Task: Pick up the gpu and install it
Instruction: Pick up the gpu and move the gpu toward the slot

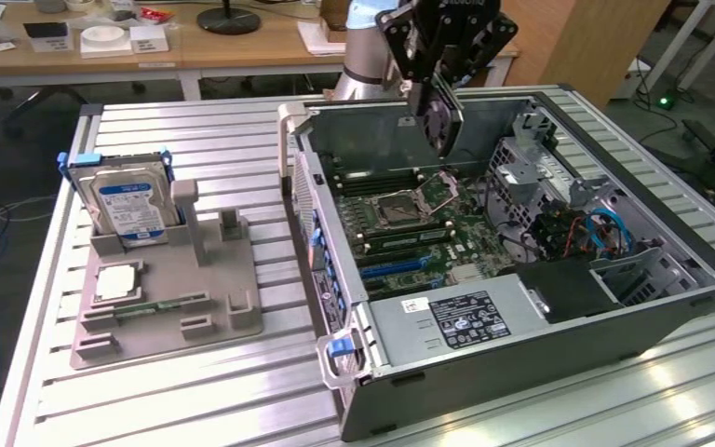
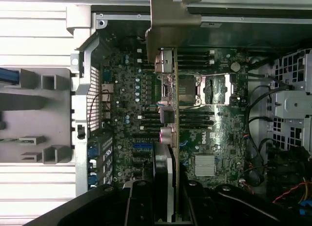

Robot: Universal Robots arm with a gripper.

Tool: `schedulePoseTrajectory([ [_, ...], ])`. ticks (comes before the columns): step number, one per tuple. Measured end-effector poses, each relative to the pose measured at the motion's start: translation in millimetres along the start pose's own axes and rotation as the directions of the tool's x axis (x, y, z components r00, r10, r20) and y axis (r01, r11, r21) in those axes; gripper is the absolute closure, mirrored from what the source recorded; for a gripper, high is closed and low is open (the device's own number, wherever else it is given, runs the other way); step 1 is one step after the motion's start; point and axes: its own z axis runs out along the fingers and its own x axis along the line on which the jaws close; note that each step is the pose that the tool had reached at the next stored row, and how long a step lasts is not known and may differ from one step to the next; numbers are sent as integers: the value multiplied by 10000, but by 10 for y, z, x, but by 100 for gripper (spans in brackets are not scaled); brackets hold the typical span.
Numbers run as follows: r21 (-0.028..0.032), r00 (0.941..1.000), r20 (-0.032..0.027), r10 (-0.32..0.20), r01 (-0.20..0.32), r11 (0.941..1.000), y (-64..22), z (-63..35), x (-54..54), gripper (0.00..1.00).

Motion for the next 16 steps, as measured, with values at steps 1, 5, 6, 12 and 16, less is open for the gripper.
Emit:
schedulePoseTrajectory([
  [1, 0, 10000, 0, -16, 16, 10000, 0, 5, -14, 72],
  [5, 1, 10000, -3, -56, 56, 10000, 0, 21, -83, 72],
  [6, 0, 10000, -2, -57, 57, 10000, 0, 26, -103, 72],
  [12, 0, 10000, -3, -69, 69, 10000, 1, 48, -248, 72],
  [16, 0, 10000, -3, -75, 75, 10000, 2, 60, -337, 72],
])
